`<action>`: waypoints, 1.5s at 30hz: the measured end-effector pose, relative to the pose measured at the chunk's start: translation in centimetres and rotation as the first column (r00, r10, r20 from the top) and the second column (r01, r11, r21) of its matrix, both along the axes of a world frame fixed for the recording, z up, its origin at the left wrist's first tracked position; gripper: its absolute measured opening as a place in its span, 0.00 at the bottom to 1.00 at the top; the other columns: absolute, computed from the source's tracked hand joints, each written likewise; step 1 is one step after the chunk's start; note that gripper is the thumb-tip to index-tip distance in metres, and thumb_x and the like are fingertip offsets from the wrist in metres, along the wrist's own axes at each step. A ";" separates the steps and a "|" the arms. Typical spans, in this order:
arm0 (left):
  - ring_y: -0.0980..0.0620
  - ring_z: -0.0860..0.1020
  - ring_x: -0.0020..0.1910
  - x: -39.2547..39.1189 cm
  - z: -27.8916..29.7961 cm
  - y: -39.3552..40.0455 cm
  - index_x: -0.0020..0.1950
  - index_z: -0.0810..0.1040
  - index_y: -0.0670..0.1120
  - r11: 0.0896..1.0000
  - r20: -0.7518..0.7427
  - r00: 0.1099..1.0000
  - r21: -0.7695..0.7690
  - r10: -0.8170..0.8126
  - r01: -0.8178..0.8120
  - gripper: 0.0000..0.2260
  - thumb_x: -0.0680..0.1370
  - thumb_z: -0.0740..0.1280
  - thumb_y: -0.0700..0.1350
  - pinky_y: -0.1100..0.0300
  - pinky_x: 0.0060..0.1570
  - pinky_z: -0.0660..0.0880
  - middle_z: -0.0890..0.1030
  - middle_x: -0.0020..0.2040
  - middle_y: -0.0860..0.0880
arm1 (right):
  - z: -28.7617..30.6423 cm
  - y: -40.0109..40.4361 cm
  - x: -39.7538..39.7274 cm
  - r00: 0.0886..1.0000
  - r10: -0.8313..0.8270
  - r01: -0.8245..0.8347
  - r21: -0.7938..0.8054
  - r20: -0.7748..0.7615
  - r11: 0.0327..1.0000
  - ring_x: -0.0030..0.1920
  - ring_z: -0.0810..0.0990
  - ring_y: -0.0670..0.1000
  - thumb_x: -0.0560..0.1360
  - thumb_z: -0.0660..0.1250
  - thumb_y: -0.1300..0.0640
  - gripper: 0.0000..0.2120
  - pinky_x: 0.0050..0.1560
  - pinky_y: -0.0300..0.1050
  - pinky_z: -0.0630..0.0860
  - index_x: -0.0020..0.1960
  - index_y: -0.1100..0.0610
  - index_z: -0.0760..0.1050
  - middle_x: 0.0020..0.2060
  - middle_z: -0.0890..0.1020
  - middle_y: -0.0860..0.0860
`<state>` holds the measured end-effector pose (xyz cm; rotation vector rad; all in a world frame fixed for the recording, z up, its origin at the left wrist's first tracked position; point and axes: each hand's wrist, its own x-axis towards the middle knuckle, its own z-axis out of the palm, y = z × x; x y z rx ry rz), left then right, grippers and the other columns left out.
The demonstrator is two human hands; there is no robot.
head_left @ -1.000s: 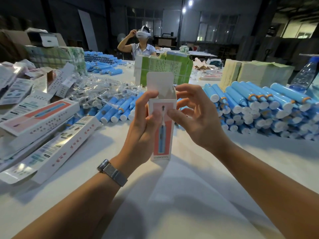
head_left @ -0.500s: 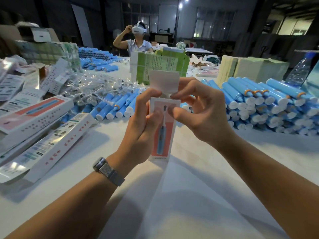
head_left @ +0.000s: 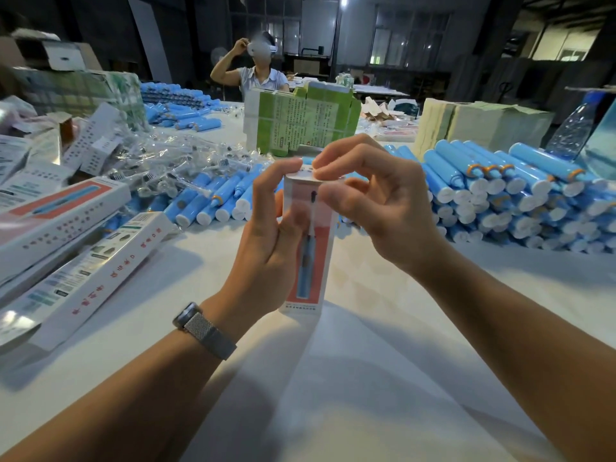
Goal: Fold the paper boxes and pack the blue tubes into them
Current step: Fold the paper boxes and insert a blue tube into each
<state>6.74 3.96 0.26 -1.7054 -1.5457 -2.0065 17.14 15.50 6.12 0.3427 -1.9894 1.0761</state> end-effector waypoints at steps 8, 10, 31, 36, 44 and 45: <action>0.47 0.82 0.47 0.1 -0.3 -0.1 0.72 0.59 0.61 0.998 -0.094 0.994 0.004 0.061 -0.061 0.15 0.85 0.53 0.51 0.42 0.43 0.80 0.79 0.57 0.57 | 0.3 -0.5 0.3 0.995 -0.091 0.090 0.025 0.033 0.996 0.49 0.79 0.56 0.72 0.71 0.69 0.10 0.46 0.62 0.78 0.49 0.57 0.80 0.46 0.78 0.52; 0.48 0.83 0.47 0.1 -0.4 -0.1 0.72 0.58 0.62 0.997 -0.084 0.994 0.003 0.074 -0.074 0.16 0.84 0.53 0.52 0.43 0.42 0.80 0.80 0.57 0.56 | 0.5 -0.6 0.4 0.993 -0.114 0.113 0.037 0.027 0.993 0.49 0.80 0.55 0.72 0.72 0.69 0.10 0.45 0.62 0.78 0.49 0.57 0.80 0.45 0.78 0.54; 0.47 0.80 0.41 -0.1 -0.5 -0.1 0.73 0.55 0.61 1.000 -0.124 0.992 0.021 0.020 -0.017 0.18 0.84 0.54 0.56 0.43 0.38 0.78 0.80 0.51 0.53 | 2.0 -0.5 0.7 0.983 -0.184 0.182 0.096 0.014 0.979 0.41 0.77 0.45 0.73 0.71 0.63 0.04 0.35 0.41 0.75 0.43 0.56 0.80 0.38 0.78 0.52; 0.47 0.80 0.43 0.1 -0.2 -0.2 0.67 0.61 0.60 0.999 -0.084 0.996 0.029 -0.038 0.041 0.13 0.84 0.55 0.47 0.40 0.40 0.79 0.79 0.51 0.49 | 2.3 0.3 1.0 0.992 -0.123 0.117 0.140 0.039 0.983 0.45 0.79 0.48 0.75 0.69 0.65 0.04 0.36 0.55 0.78 0.46 0.57 0.81 0.42 0.79 0.56; 0.40 0.80 0.44 0.0 -0.2 -0.1 0.63 0.63 0.66 0.996 0.021 0.998 0.062 -0.059 0.058 0.13 0.83 0.57 0.48 0.35 0.40 0.79 0.78 0.52 0.51 | 0.8 0.5 0.2 0.998 -0.016 0.013 0.046 0.068 0.999 0.53 0.79 0.50 0.74 0.71 0.66 0.13 0.46 0.56 0.82 0.57 0.57 0.78 0.49 0.79 0.55; 0.39 0.80 0.44 0.0 -0.2 -0.1 0.63 0.63 0.67 0.996 0.025 0.998 0.065 -0.058 0.056 0.14 0.83 0.57 0.49 0.35 0.40 0.79 0.78 0.52 0.52 | 0.9 0.6 0.2 0.997 -0.017 0.013 0.050 0.069 0.999 0.53 0.80 0.49 0.74 0.71 0.66 0.13 0.46 0.53 0.82 0.57 0.57 0.78 0.49 0.79 0.55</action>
